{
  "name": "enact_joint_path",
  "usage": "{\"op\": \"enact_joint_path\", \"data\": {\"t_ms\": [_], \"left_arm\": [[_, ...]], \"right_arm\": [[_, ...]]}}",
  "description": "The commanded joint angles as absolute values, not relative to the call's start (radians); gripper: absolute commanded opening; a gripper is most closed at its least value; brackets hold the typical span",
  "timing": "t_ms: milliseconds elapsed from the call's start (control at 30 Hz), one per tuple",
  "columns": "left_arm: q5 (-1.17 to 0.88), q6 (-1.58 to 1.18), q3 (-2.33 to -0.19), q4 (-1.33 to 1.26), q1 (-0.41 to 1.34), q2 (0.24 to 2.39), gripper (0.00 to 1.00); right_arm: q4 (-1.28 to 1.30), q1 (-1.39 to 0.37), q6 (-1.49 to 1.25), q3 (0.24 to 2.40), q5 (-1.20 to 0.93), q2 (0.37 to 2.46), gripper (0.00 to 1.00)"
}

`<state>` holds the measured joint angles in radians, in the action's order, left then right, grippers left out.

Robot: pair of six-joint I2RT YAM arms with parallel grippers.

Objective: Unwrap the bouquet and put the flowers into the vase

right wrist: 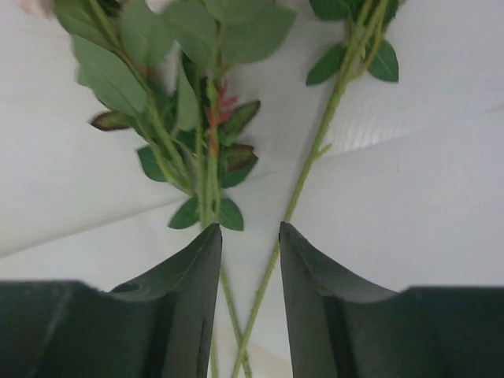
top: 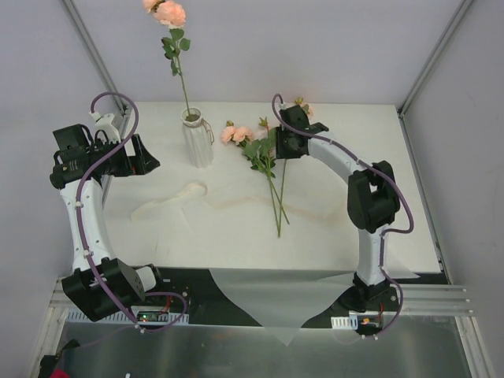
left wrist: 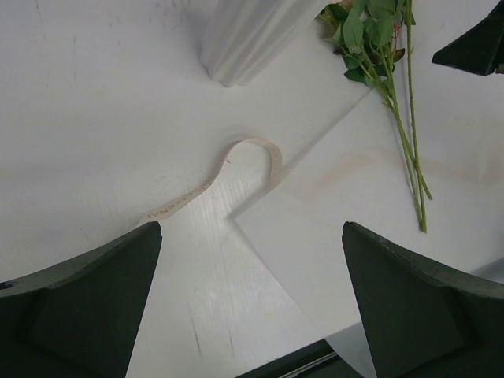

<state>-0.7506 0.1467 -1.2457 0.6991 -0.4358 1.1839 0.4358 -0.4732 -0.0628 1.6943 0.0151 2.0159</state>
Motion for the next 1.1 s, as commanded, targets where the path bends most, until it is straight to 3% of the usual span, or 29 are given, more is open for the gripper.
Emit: {"op": "enact_joint_path", "data": {"t_ms": [0, 167, 633, 1067], "left_arm": [[-0.775, 0.164, -1.244, 0.687, -0.440, 1.164, 0.99], [-0.791, 0.184, -1.238, 0.681, -0.440, 1.147, 0.99], [-0.842, 0.210, -1.215, 0.681, -0.439, 1.132, 0.99], [-0.842, 0.225, -1.196, 0.681, -0.440, 1.155, 0.99]], "right_arm": [[0.592, -0.483, -0.046, 1.750, 0.250, 2.046, 0.43], [0.629, -0.482, -0.055, 1.795, 0.293, 2.118, 0.50], [0.522, -0.482, -0.086, 1.825, 0.247, 2.237, 0.49], [0.449, -0.505, -0.118, 1.706, 0.293, 2.095, 0.56]]}}
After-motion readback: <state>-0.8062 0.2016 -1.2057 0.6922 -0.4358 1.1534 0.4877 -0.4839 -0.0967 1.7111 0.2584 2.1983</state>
